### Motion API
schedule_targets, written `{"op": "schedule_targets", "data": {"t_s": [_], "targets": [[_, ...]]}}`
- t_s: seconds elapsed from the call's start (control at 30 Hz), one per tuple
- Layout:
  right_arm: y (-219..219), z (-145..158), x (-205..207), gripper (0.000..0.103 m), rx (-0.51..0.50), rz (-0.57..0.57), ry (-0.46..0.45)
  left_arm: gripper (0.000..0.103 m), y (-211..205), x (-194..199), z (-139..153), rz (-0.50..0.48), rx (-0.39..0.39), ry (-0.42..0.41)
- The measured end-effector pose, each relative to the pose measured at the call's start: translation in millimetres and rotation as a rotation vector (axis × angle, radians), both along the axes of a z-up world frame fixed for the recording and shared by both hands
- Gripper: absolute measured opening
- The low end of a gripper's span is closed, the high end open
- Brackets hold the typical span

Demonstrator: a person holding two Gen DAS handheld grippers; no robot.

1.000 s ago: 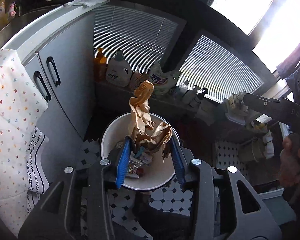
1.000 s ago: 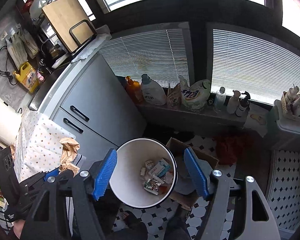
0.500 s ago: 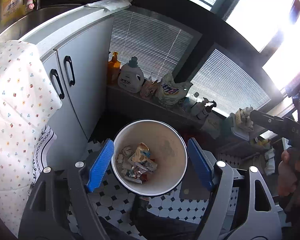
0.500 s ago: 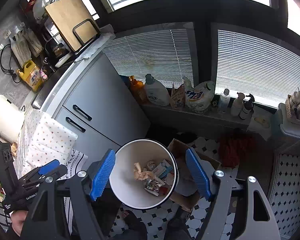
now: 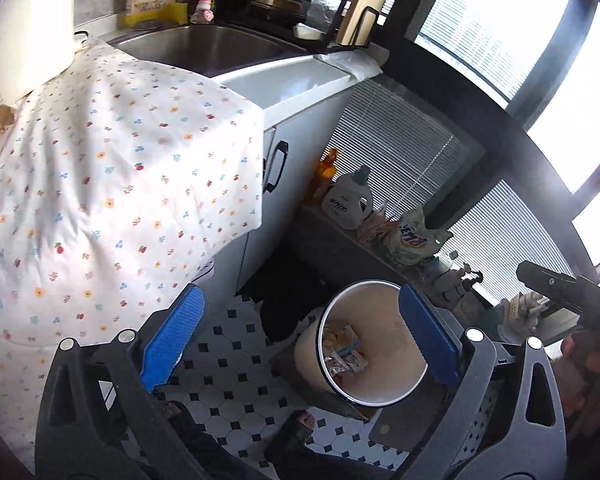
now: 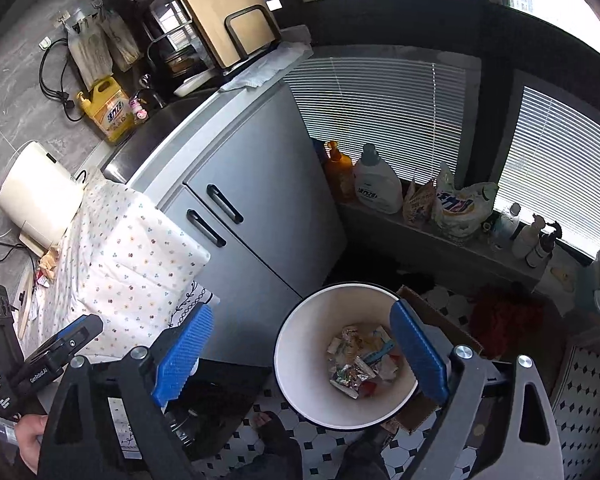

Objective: Collect trash
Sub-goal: 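Move both tools back to the trash on the counter, then grasp the white tissue with the left tool while the right tool grasps the brown paper bag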

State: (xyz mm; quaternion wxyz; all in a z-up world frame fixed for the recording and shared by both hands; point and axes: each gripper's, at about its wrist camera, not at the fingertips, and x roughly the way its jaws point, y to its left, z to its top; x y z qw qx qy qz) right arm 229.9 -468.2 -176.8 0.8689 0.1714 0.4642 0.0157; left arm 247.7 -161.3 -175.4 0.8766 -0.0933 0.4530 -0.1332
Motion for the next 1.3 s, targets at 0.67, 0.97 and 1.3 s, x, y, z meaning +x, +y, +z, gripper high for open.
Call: {"op": "schedule_targets", "data": {"t_s": [0.67, 0.97, 1.3], "targets": [[224.0, 37.6, 74.2, 0.095, -0.023, 0.339, -0.063, 0.097, 227.2, -28.9, 26.9, 0.391, 0.004, -0.071], [315.0, 46.8, 86.5, 0.095, -0.045, 0.458, -0.077, 0.097, 308.9, -41.8, 26.9, 0.506, 0.002, -0.089], [391.1, 47.8, 101.2, 0.095, -0.061, 0.516, -0.098, 0.097, 381.0, -39.0, 21.0, 0.586, -0.002, -0.102]]}}
